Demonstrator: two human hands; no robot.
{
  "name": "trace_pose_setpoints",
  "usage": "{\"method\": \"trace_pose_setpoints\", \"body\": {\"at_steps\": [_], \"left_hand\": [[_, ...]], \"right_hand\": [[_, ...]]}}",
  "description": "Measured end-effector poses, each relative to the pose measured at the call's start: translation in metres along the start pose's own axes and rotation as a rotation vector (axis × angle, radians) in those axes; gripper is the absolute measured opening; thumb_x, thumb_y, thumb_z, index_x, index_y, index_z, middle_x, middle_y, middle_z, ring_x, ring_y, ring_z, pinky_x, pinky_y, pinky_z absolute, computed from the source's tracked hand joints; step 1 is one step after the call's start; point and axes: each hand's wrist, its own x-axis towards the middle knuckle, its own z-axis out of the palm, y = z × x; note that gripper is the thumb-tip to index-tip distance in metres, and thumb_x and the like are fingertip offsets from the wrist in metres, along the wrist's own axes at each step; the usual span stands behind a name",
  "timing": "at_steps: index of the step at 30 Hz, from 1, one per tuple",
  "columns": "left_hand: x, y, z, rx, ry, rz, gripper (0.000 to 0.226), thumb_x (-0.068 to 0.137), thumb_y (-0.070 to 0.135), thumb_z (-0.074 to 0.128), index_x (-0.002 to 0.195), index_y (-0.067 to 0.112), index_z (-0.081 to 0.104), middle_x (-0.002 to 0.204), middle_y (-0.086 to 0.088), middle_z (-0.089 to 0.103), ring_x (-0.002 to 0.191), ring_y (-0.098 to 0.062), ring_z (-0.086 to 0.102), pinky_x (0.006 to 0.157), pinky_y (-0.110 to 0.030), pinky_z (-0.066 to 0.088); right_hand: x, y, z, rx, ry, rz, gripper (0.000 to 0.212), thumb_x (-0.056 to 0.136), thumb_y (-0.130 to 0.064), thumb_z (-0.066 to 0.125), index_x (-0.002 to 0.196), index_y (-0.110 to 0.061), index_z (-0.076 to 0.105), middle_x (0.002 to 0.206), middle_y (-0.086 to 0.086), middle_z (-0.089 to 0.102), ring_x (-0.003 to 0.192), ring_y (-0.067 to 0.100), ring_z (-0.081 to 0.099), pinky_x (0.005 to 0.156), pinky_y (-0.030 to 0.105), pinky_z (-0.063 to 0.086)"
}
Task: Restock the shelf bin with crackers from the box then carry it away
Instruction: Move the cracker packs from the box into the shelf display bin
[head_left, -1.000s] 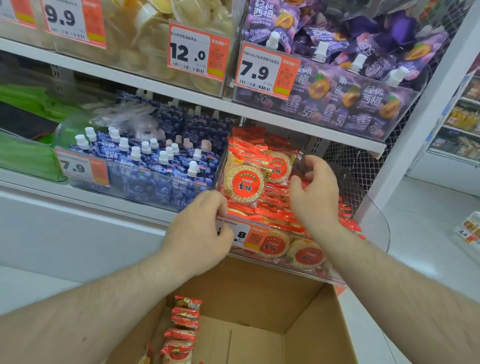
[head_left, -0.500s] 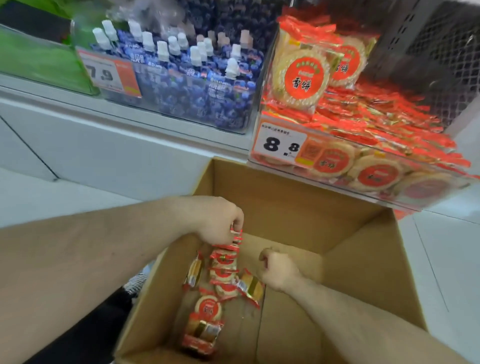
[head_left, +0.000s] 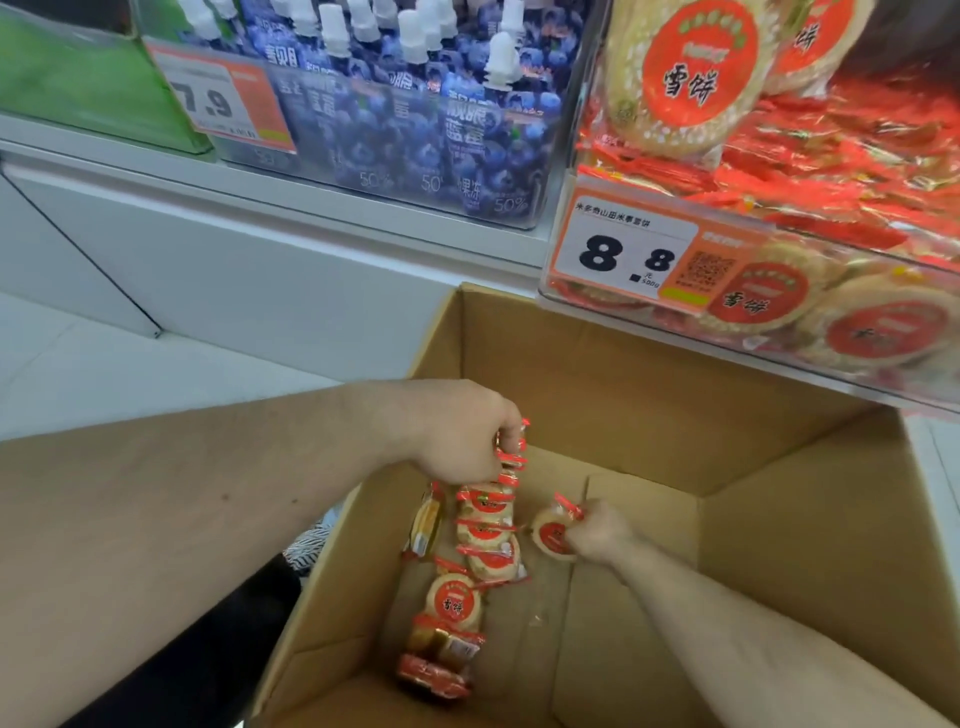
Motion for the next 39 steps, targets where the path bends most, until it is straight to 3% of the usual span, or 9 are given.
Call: {"method": "trace_pose_setpoints", "body": {"at_steps": [4, 9, 14, 17, 22, 25, 28, 34, 39], "left_hand": [[-0.003, 0.0, -0.006, -0.056, 0.052, 0.049, 0.037, 0.089, 0.028, 0.058, 0.126, 0.028, 0.052, 0.124, 0.001, 0.055, 0.106, -0.018, 0.058, 0.091, -0.037, 0.051], [-0.011, -0.001, -0.01, -0.167, 0.038, 0.008, 0.068, 0.082, 0.041, 0.072, 0.139, 0.025, 0.039, 0.127, 0.003, 0.056, 0.109, -0.017, 0.059, 0.093, -0.036, 0.052], [-0.022, -0.012, -0.022, -0.308, 0.133, -0.023, 0.042, 0.078, 0.018, 0.077, 0.109, 0.026, 0.049, 0.095, 0.003, 0.061, 0.076, -0.014, 0.065, 0.054, -0.026, 0.054], [-0.027, -0.026, -0.029, -0.289, 0.232, -0.066, 0.04, 0.076, 0.018, 0.077, 0.106, 0.025, 0.052, 0.091, 0.003, 0.061, 0.074, -0.016, 0.065, 0.052, -0.026, 0.051], [-0.026, -0.04, -0.028, -0.274, 0.222, -0.105, 0.048, 0.077, 0.021, 0.076, 0.116, 0.028, 0.049, 0.103, 0.002, 0.06, 0.08, -0.016, 0.064, 0.056, -0.026, 0.053], [-0.021, -0.045, -0.026, -0.247, 0.208, -0.1, 0.056, 0.077, 0.025, 0.077, 0.125, 0.026, 0.05, 0.11, 0.002, 0.059, 0.092, -0.017, 0.063, 0.069, -0.032, 0.059], [-0.017, -0.047, -0.024, -0.269, 0.19, -0.097, 0.058, 0.078, 0.027, 0.078, 0.128, 0.026, 0.048, 0.113, 0.004, 0.057, 0.097, -0.016, 0.06, 0.071, -0.029, 0.057], [-0.014, -0.046, -0.025, -0.292, 0.165, -0.101, 0.059, 0.078, 0.025, 0.077, 0.129, 0.027, 0.048, 0.114, 0.004, 0.057, 0.099, -0.016, 0.059, 0.076, -0.031, 0.058], [-0.022, -0.04, -0.031, -0.385, 0.186, -0.078, 0.048, 0.076, 0.013, 0.072, 0.118, 0.029, 0.053, 0.106, 0.001, 0.062, 0.09, -0.019, 0.065, 0.073, -0.04, 0.061]], "right_hand": [[-0.04, -0.016, -0.056, 0.612, -0.422, -0.036, 0.016, 0.085, -0.001, 0.059, 0.1, -0.005, 0.062, 0.077, 0.007, 0.073, 0.065, 0.017, 0.069, 0.055, 0.025, 0.049], [-0.1, -0.062, -0.084, 0.847, -0.694, -0.361, 0.025, 0.078, 0.006, 0.059, 0.1, -0.005, 0.063, 0.089, 0.013, 0.072, 0.073, 0.023, 0.071, 0.06, 0.025, 0.054], [-0.099, -0.083, -0.082, 1.151, -0.877, -0.484, 0.058, 0.062, 0.006, 0.05, 0.119, -0.003, 0.058, 0.107, 0.019, 0.065, 0.092, 0.033, 0.067, 0.081, 0.039, 0.056], [-0.07, -0.075, -0.057, 1.237, -0.638, -0.244, 0.06, 0.051, -0.005, 0.055, 0.111, -0.005, 0.062, 0.103, 0.016, 0.066, 0.088, 0.029, 0.065, 0.079, 0.039, 0.053], [-0.04, -0.065, 0.012, 0.635, -0.256, 0.106, 0.01, 0.088, -0.013, 0.053, 0.082, -0.012, 0.06, 0.075, 0.004, 0.065, 0.063, 0.016, 0.06, 0.062, 0.026, 0.048], [-0.031, -0.067, 0.033, 0.699, -0.222, 0.238, 0.018, 0.092, -0.024, 0.059, 0.085, -0.009, 0.064, 0.067, 0.005, 0.068, 0.054, 0.017, 0.062, 0.046, 0.022, 0.047], [-0.016, -0.072, 0.05, 0.767, -0.244, 0.281, 0.029, 0.091, -0.035, 0.063, 0.089, -0.006, 0.068, 0.074, 0.008, 0.073, 0.066, 0.022, 0.071, 0.053, 0.027, 0.054], [-0.006, -0.067, 0.053, 0.8, -0.255, 0.291, 0.028, 0.092, -0.021, 0.057, 0.066, -0.011, 0.057, 0.053, 0.001, 0.059, 0.047, 0.014, 0.054, 0.051, 0.022, 0.044], [-0.025, -0.042, 0.017, 0.708, -0.255, 0.216, 0.014, 0.09, -0.011, 0.05, 0.087, -0.007, 0.063, 0.082, 0.009, 0.071, 0.073, 0.022, 0.068, 0.067, 0.029, 0.051]]}}
